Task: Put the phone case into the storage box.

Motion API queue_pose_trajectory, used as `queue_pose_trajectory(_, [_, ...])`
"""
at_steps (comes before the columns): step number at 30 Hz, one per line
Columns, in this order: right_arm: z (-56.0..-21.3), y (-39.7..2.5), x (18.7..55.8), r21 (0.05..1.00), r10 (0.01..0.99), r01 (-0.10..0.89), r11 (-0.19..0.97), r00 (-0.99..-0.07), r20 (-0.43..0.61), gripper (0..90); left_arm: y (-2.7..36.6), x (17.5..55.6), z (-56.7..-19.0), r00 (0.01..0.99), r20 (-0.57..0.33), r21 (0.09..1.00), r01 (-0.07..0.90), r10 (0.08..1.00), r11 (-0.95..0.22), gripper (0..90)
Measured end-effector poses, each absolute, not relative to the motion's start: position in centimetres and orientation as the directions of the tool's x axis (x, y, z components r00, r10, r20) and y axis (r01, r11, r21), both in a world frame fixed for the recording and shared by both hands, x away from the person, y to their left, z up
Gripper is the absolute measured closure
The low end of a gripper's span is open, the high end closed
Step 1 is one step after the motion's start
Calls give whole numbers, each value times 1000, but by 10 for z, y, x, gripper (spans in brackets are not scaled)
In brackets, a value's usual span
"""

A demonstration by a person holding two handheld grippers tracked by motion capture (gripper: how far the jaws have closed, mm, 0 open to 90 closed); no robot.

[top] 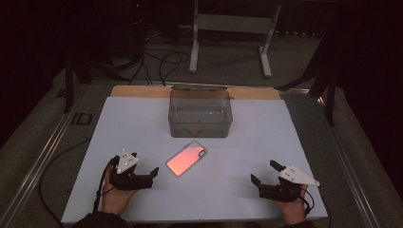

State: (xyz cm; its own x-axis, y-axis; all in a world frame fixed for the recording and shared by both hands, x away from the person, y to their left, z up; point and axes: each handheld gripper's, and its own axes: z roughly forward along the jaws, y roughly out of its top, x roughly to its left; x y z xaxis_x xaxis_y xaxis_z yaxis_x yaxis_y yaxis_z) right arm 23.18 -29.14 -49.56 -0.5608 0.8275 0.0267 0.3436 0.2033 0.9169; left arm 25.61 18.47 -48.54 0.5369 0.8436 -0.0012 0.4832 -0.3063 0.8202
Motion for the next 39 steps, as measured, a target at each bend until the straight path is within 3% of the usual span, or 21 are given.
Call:
queue_pose_trajectory(29, [-496, -291, 232, 916, 827, 346, 204, -561, 28, 77, 147, 289, -490, 591, 59, 769, 487, 805, -414, 284])
queue_pose_trajectory(39, [-496, -291, 232, 916, 827, 344, 207, -562, 25, 77, 138, 291, -496, 591, 39, 738, 526, 805, -422, 284])
